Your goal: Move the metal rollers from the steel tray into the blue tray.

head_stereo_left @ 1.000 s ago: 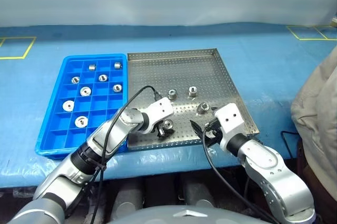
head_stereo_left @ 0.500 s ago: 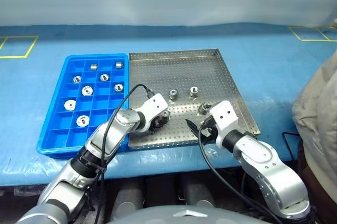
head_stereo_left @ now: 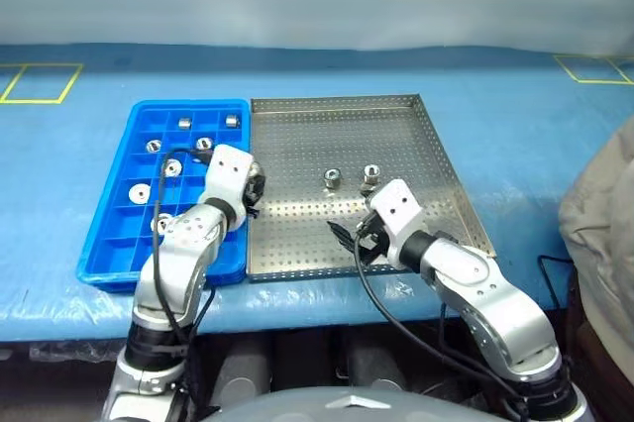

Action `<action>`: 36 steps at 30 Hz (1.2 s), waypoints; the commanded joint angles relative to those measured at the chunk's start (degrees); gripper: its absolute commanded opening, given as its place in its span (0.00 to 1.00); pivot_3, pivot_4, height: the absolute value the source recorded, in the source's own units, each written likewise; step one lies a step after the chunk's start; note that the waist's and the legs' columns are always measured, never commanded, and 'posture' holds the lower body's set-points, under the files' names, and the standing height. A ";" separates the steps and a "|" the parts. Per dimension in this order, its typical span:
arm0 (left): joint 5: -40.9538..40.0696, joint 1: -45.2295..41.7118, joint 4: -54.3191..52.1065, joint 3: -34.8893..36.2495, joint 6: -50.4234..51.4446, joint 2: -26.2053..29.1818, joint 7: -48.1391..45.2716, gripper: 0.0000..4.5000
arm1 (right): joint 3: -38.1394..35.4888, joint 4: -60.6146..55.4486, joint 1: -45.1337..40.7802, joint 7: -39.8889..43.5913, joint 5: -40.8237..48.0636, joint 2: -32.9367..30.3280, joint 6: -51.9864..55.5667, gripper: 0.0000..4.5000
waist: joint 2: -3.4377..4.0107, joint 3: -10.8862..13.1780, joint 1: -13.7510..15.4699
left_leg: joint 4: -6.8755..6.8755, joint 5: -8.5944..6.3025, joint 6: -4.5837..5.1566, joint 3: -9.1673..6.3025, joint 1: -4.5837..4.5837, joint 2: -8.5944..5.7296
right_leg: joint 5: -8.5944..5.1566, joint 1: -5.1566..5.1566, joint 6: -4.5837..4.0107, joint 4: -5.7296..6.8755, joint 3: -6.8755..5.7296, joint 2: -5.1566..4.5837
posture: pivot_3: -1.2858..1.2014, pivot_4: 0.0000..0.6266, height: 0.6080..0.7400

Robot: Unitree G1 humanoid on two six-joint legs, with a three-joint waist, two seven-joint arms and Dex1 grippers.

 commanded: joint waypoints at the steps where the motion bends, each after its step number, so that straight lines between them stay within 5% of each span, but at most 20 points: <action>1: 4.69 3.61 -8.14 1.71 0.99 -3.47 7.92 0.40 | 2.98 3.04 -4.50 2.97 0.80 2.08 -3.09 1.00 | -0.01 0.00 1.11 | 0.00 0.00 0.00 -0.02 0.01 0.00 | 0.00 0.01 0.00 0.00 -0.01 0.01 | 0.61 0.24 1.00; 9: 16.10 11.83 -14.55 2.14 3.29 -4.91 18.49 0.40 | 8.17 8.74 -9.68 7.01 0.24 4.90 -6.68 1.00 | -0.04 -0.01 4.68 | 0.02 0.01 -0.01 -0.14 -0.02 -0.01 | -0.01 0.05 -0.05 -0.05 -0.14 -0.04 | 0.65 0.24 1.00; 18: 17.92 15.96 -15.50 2.43 5.91 -11.23 19.65 0.40 | 8.54 8.12 -8.61 7.94 0.53 4.92 -6.70 1.00 | -0.03 -0.01 7.04 | 0.04 0.00 -0.01 -0.22 -0.06 0.01 | -0.04 0.04 -0.10 -0.06 -0.30 -0.13 | 0.65 0.24 1.00; 26: 18.11 13.69 -14.06 3.91 3.55 -12.68 19.73 1.00 | 6.44 6.06 -6.57 6.45 0.28 3.97 -5.22 1.00 | -0.03 -0.01 7.03 | 0.00 0.00 -0.01 -0.26 -0.16 0.02 | -0.07 -0.02 -0.21 -0.07 -0.41 -0.15 | 0.63 0.24 1.00; 36: 6.28 10.02 -10.54 -3.76 -14.54 -8.37 4.26 1.00 | -7.53 13.38 -8.93 -13.12 -6.18 12.17 -2.21 1.00 | -0.01 -0.01 5.91 | 0.04 0.00 -0.02 -0.21 -0.21 0.01 | 0.08 -0.07 -0.52 -0.08 -0.60 -0.60 | 0.60 0.24 1.00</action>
